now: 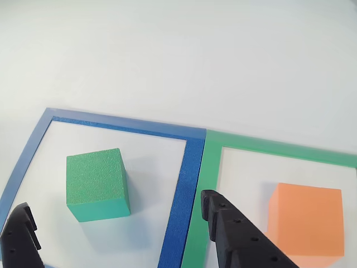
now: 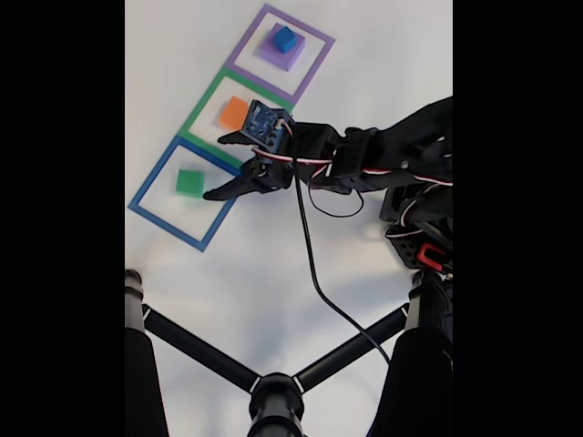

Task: Tower of hanoi

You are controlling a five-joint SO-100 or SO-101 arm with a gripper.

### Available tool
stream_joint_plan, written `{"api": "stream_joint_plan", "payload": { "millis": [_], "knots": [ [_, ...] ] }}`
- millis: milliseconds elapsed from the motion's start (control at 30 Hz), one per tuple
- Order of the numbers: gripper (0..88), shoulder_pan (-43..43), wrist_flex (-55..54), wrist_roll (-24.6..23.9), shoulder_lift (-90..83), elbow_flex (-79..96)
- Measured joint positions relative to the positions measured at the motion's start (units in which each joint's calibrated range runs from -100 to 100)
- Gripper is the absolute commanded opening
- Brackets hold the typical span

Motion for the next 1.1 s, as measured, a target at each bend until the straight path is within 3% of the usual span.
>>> {"api": "stream_joint_plan", "payload": {
  "millis": [433, 900, 1100],
  "knots": [
    [36.5, -1.7, -15.2, 0.4, 19.7, -7.6],
    [36.2, -4.8, -18.8, -0.2, 28.3, -13.7],
    [30.8, -5.7, -19.2, -0.2, 29.7, -15.7]
  ]
}}
